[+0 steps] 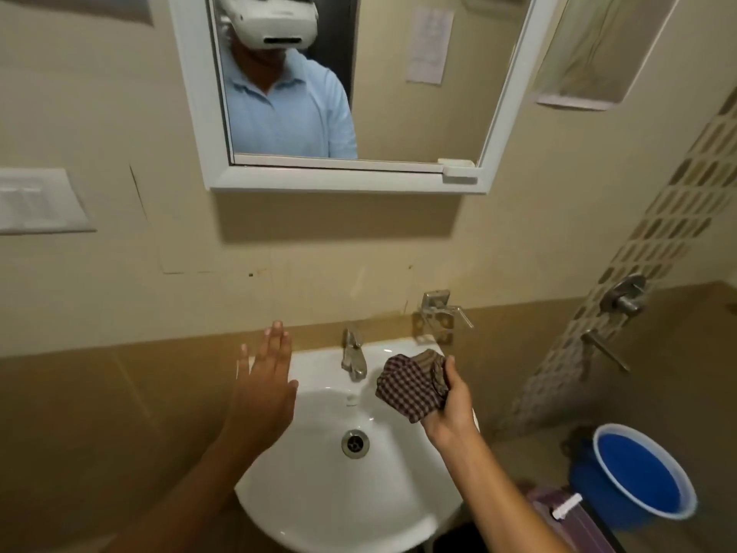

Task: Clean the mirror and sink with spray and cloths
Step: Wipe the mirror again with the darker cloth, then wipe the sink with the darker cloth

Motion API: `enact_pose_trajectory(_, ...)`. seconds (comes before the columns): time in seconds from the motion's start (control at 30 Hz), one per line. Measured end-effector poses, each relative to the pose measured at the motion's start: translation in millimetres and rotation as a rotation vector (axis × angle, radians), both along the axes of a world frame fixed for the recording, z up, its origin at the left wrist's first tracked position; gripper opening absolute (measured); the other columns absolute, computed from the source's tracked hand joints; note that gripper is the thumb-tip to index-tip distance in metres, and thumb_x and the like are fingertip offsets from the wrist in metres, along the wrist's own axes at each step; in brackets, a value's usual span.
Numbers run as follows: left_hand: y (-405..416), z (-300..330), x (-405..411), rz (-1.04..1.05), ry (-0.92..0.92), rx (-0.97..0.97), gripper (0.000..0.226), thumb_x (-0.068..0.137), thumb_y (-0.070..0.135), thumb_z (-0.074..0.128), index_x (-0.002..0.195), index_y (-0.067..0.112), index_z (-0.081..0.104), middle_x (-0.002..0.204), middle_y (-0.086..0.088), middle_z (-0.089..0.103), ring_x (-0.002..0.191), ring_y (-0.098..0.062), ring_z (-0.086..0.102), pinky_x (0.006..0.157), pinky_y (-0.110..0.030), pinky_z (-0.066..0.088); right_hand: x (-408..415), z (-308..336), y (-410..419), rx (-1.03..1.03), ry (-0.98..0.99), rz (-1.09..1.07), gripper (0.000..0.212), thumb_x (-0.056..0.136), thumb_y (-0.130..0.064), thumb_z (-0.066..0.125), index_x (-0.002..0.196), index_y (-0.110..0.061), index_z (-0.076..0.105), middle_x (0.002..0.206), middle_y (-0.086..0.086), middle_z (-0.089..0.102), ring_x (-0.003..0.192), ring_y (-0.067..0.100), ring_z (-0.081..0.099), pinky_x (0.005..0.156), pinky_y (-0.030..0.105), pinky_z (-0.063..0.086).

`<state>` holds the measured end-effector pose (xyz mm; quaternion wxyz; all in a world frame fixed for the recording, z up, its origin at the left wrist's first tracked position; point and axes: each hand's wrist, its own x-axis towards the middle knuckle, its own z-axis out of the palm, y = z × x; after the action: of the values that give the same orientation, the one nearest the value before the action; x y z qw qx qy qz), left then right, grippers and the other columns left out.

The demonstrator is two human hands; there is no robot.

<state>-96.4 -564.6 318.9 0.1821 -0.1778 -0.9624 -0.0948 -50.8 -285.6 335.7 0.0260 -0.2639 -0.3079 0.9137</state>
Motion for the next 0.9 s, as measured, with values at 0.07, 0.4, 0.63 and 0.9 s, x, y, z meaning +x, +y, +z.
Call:
enact_pose_trajectory(0.07,8.1,-16.9,6.1,-0.024,-0.039,-0.024,0.080,0.084,0.022,0.062,0.149,0.001,0.020,0.158,-0.019,0.017,0.145,-0.034,0.021,0.113,-0.059,0.024,6.9,-17.3,3.6,0.078,-0.011,0.057,0.051,0.095,-0.035,0.063,0.128,0.003,0.061,0.127,0.026,0.065,0.121,0.042,0.060,0.105,0.057,0.046)
enact_pose_trajectory(0.4,37.3,-66.5,-2.2,0.019,-0.258,-0.166,0.079,0.088,0.026,0.054,0.152,0.004,0.012,0.161,-0.014,0.008,0.148,-0.027,0.008,0.116,-0.048,0.003,-19.3,-81.4,35.7,0.385,-0.231,0.098,0.034,0.090,0.010,0.058,0.122,0.000,0.063,0.120,0.024,0.068,0.108,0.041,0.065,0.095,0.056,0.054)
enact_pose_trajectory(0.63,63.9,-86.3,-43.7,0.109,-0.379,-0.136,0.072,0.092,0.042,0.032,0.150,0.003,0.014,0.159,-0.013,0.012,0.147,-0.029,0.017,0.117,-0.049,0.018,-93.2,-78.9,65.6,0.702,-0.081,0.139,0.028,0.098,-0.014,0.059,0.123,-0.026,0.065,0.112,0.010,0.072,0.103,0.029,0.067,0.095,0.050,0.054)
enact_pose_trajectory(0.9,85.9,-106.9,-74.7,0.232,-0.473,-0.132,0.084,0.086,0.062,0.000,0.151,0.009,-0.008,0.162,-0.008,-0.008,0.150,-0.023,-0.005,0.119,-0.039,-0.002,-149.8,-137.4,33.9,1.689,0.156,0.578,0.066,0.088,-0.005,0.061,0.150,-0.013,0.040,0.147,0.011,0.048,0.138,0.032,0.043,0.118,0.049,0.030)
